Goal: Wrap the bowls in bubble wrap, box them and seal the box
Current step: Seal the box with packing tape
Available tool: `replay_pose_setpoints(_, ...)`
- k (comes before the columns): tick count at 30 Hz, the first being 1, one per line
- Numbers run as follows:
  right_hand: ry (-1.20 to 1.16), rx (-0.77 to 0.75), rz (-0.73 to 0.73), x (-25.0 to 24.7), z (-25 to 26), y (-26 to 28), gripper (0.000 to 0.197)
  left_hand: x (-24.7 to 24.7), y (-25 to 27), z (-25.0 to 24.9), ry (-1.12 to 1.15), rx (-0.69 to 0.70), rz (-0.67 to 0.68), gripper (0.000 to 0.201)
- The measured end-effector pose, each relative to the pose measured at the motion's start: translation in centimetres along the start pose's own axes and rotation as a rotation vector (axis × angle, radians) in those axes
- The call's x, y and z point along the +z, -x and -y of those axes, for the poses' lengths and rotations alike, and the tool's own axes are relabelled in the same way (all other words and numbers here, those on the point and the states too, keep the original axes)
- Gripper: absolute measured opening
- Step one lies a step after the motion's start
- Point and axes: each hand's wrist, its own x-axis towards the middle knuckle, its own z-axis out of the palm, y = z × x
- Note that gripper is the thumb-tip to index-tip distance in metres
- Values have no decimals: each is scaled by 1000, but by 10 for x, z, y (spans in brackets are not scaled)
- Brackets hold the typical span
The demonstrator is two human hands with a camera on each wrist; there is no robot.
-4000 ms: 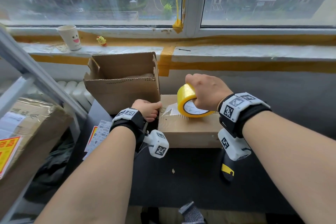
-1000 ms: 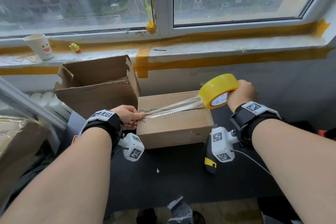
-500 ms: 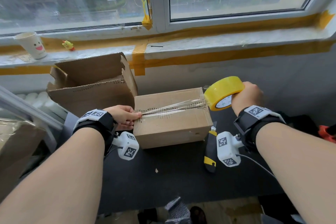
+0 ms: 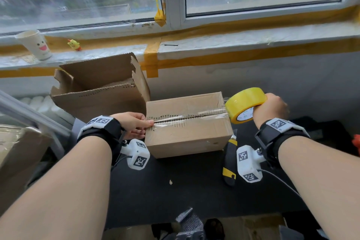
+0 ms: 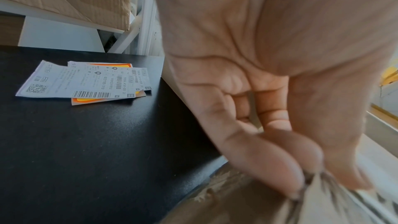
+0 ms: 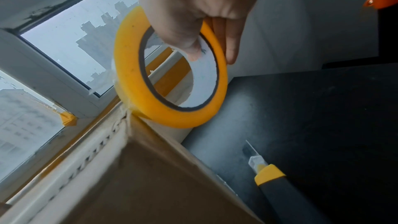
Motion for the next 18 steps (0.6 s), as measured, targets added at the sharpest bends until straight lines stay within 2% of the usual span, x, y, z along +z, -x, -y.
replay_pose_setpoints(3, -26, 9, 13, 5, 4, 0, 34, 1, 0, -4, -9, -20, -3, 24)
replay_pose_setpoints(6, -55, 13, 34, 8, 7, 0, 32, 7, 0, -14, -114, -31, -68, 18)
replay_pose_setpoints(7, -64, 19, 44, 10, 6, 0, 31, 8, -1, -17, -170, -32, -88, 24)
replay_pose_setpoints(8, -75, 25, 54, 12, 5, -1, 31, 11, 0, -19, -242, -36, -105, 39)
replay_pose_setpoints(10, -96, 36, 71, 17, 1, -1, 31, 15, -6, -21, -394, -42, -108, 82)
replay_pose_setpoints(12, -109, 54, 76, 19, -1, -1, 32, 20, -12, -21, -509, -45, -133, 105)
replay_pose_setpoints(18, -126, 56, 78, 12, 3, -1, 32, 34, -7, -45, -872, -146, -253, 104)
